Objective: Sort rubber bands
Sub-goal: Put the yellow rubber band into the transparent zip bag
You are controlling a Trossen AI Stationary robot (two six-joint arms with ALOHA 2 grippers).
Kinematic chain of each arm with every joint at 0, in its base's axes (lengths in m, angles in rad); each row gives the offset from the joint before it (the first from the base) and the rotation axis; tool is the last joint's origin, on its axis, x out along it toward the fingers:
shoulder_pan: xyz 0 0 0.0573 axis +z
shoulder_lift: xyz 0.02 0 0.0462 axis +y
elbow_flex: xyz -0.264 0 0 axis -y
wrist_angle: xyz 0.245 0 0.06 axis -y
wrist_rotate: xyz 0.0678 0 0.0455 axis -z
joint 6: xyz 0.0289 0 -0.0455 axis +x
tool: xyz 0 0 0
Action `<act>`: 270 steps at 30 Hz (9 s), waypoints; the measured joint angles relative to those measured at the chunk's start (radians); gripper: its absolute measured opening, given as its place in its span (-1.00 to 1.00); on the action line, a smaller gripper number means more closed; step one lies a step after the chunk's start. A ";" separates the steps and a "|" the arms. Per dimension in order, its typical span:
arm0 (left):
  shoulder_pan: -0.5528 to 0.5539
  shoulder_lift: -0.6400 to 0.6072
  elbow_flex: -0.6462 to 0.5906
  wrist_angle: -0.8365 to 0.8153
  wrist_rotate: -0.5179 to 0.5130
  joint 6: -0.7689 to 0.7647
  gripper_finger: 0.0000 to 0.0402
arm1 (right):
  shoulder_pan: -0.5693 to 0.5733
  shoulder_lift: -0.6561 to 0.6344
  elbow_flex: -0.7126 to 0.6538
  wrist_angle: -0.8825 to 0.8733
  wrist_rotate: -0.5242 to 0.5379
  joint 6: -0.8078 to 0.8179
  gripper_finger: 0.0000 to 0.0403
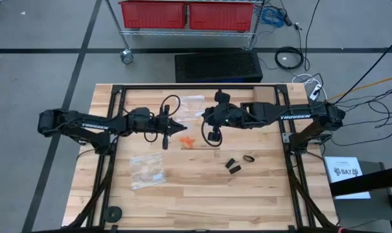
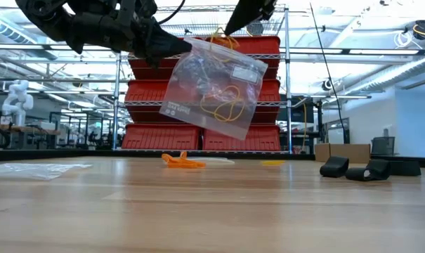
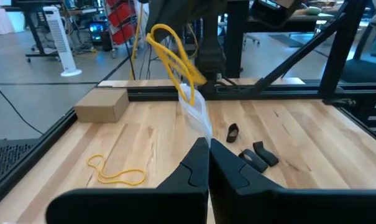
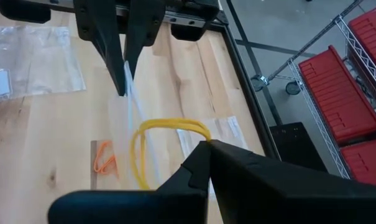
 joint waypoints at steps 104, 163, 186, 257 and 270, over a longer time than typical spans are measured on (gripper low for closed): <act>0.002 0.000 0.015 0.019 0.031 -0.052 -1.00 | -0.120 0.073 0.000 -0.003 -0.375 -0.082 -1.00; 0.021 0.005 -0.025 -0.021 -0.126 -0.001 -1.00 | -0.173 -0.021 0.000 -0.402 -0.381 0.023 -0.39; 0.053 0.005 -0.050 0.008 -0.116 -0.017 -1.00 | -0.639 0.162 -0.433 0.113 -0.454 -0.444 -0.38; 0.055 -0.086 -0.049 -0.087 -0.093 0.031 -1.00 | -0.403 0.280 -0.280 -0.035 -0.450 -0.481 -0.20; 0.055 -0.210 -0.049 -0.173 -0.093 0.053 -1.00 | -0.396 0.288 -0.285 -0.017 -0.445 -0.557 0.24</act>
